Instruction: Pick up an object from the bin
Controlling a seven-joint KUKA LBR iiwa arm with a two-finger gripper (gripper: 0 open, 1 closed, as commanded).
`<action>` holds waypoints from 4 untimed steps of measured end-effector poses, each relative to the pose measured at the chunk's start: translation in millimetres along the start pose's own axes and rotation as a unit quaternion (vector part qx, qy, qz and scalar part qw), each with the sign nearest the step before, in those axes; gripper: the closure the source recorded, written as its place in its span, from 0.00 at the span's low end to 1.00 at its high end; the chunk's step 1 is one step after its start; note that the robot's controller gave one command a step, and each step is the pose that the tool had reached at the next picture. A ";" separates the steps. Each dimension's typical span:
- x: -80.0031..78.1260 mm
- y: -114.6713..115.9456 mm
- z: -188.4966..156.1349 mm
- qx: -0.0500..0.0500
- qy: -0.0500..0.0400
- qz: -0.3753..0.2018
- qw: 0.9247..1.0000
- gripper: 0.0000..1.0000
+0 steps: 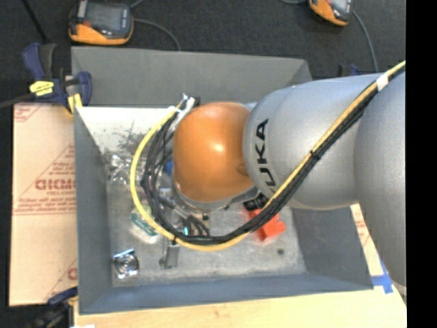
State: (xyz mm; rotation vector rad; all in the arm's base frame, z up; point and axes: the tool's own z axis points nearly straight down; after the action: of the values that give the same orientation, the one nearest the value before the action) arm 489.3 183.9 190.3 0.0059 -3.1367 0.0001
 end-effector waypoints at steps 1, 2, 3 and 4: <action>-62.4 -19.6 119.9 -0.001 -0.008 -0.087 0.996 0.00; -91.9 -12.4 88.1 0.001 -0.006 -0.326 0.945 0.00; -95.3 -34.9 85.3 0.000 -0.003 -0.107 0.994 0.00; -67.0 -18.1 120.0 -0.001 -0.003 0.111 0.994 0.00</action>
Offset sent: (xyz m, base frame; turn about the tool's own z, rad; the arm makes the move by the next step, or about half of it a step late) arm 0.0580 -0.0183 -0.1203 -0.1769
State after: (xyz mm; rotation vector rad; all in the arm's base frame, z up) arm 555.7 166.0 70.0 -0.3439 -3.1239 -0.0023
